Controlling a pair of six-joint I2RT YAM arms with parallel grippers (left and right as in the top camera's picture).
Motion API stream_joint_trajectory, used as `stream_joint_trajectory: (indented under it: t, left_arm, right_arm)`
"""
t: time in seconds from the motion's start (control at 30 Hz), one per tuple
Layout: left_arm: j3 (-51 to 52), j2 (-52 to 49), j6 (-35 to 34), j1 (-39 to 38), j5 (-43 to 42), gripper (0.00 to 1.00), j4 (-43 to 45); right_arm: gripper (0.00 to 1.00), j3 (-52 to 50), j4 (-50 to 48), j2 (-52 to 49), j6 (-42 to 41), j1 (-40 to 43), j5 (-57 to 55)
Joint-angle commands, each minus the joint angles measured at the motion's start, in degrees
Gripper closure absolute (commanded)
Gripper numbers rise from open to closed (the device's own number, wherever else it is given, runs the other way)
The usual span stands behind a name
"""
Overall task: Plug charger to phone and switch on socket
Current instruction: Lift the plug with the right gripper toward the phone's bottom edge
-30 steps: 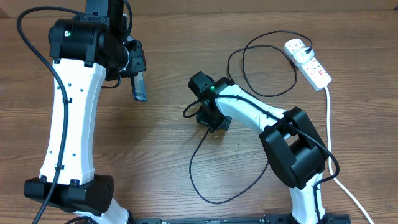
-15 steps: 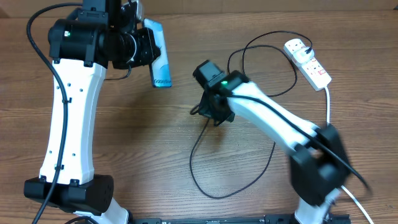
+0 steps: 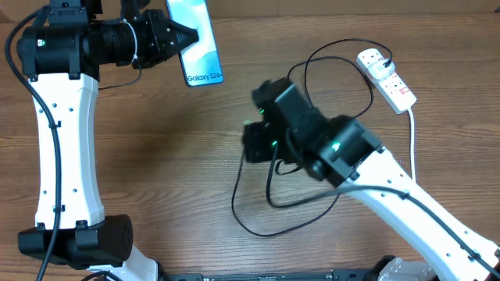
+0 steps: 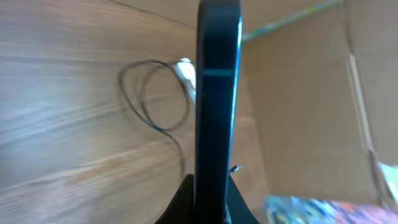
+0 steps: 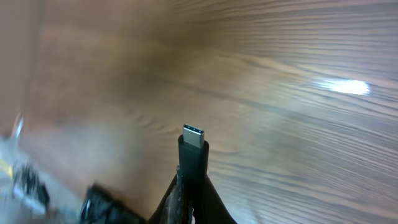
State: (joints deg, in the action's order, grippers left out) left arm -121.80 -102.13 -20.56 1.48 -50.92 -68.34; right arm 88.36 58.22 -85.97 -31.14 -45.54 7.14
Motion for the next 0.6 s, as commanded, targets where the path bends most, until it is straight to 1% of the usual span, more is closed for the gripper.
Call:
stream_joint_trajectory:
  t: [0.0,0.2,0.43,0.57]
  left_arm:
    - [-0.2,0.2,4.4,-0.8,-7.0,0.96,-1.7]
    - [-0.2,0.2,10.1,-0.8,-6.6,0.96,-6.3]
    - [-0.2,0.2,10.8,-0.8,-6.0,0.96,-7.9]
    - [-0.2,0.2,10.8,-1.1,-7.2,0.96,-8.2]
  right_arm:
    - [0.96,0.8,-2.3,2.4,3.8,-3.1,1.0]
    - [0.96,0.8,-3.5,4.4,4.4,-3.9,0.1]
    - [0.96,0.8,-4.5,7.0,4.6,-3.9,0.3]
    - [0.96,0.8,-5.2,6.7,4.6,-4.0,3.3]
